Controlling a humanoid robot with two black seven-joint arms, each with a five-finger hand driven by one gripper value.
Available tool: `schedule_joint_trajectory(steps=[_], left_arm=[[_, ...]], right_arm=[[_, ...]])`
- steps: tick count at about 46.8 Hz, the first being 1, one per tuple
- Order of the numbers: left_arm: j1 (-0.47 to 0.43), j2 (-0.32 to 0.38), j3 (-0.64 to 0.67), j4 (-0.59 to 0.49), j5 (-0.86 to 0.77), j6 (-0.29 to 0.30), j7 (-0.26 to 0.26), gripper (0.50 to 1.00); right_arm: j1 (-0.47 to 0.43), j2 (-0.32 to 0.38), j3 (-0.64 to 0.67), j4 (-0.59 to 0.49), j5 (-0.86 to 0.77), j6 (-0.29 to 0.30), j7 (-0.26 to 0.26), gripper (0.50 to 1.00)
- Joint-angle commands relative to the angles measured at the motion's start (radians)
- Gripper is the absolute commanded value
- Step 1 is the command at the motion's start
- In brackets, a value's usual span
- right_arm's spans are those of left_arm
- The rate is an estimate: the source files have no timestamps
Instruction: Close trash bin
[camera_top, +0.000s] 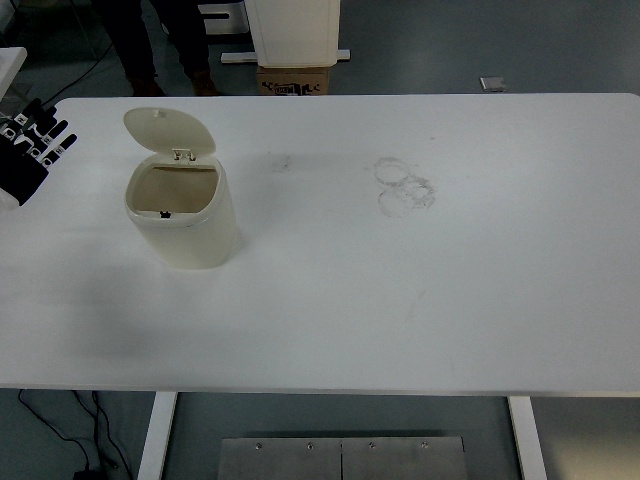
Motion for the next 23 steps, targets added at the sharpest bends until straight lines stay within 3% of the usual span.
schedule_joint_trajectory(steps=[1, 23], left_arm=[[0.000, 0.001, 0.000, 0.000, 0.000, 0.000, -0.002, 1.000], [0.002, 0.003, 0.003, -0.002, 0.003, 0.000, 0.000, 1.000]], right_arm=[[0.000, 0.000, 0.000, 0.001, 0.000, 0.001, 0.000, 0.991], [0.000, 0.000, 0.000, 0.001, 0.000, 0.001, 0.000, 0.991]])
